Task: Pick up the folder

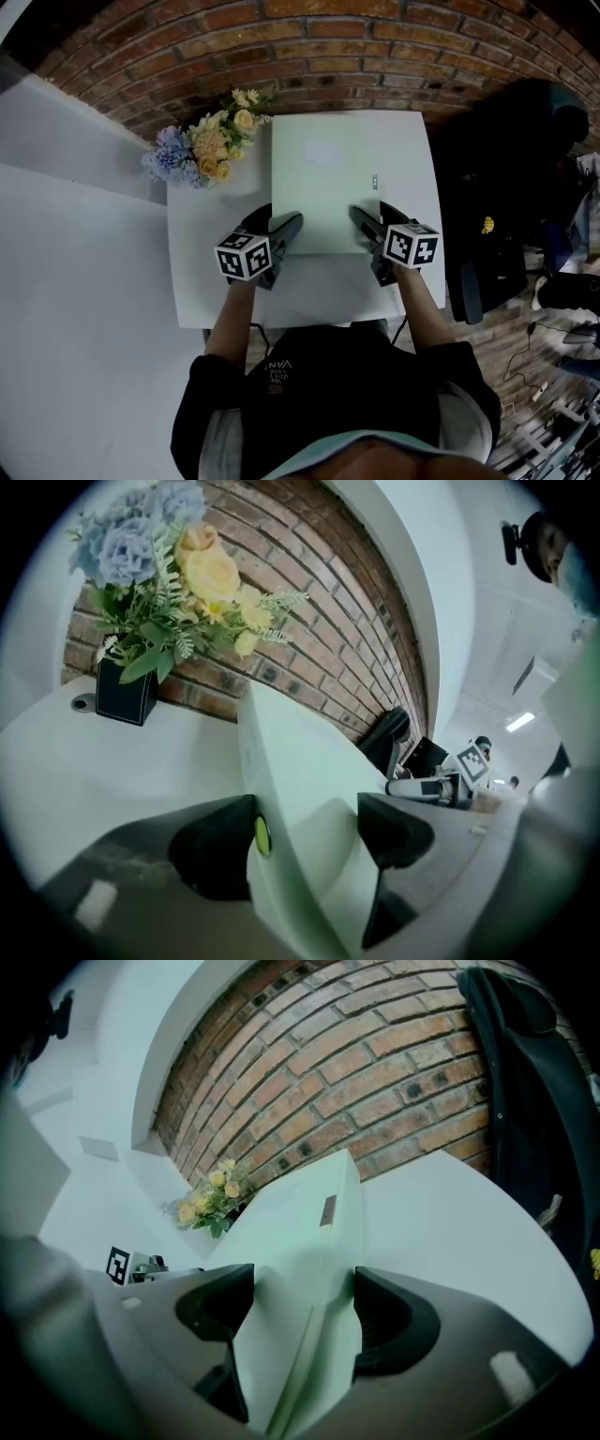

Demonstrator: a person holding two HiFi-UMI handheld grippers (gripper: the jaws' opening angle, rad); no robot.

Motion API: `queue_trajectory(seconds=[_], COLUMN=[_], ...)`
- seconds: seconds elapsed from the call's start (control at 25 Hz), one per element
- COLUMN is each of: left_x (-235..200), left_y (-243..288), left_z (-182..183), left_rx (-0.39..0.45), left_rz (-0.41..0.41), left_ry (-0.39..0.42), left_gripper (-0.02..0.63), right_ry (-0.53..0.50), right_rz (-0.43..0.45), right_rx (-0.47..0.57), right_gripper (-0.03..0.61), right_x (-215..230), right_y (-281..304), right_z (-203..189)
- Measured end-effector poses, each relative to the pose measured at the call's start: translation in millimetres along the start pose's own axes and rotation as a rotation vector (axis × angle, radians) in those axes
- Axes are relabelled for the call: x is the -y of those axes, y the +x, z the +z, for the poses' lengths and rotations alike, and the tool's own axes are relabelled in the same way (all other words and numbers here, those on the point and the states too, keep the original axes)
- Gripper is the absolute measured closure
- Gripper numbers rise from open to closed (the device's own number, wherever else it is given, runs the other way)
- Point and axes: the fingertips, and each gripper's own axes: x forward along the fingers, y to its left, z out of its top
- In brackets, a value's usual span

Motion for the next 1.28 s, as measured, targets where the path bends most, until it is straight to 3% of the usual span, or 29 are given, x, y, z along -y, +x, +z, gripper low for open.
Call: queue_trajectory(seconds=[0.64, 1.28], left_x=[51.9, 92.8], left_y=[-15.3, -44.3], left_z=[22.7, 36.8], left_rx=[0.100, 0.216], left_rz=[0.006, 0.087], left_ry=[0.070, 0.117], left_gripper=[0.264, 0.265], right_ry=[-0.130, -0.233], right_rz=[0.021, 0.118], right_rx=[0.082, 0.113], right_gripper=[0.255, 0.258], right_x=[-17.4, -36.5], right_y=[-52.0, -84.2], right_z=[36.2, 57.5])
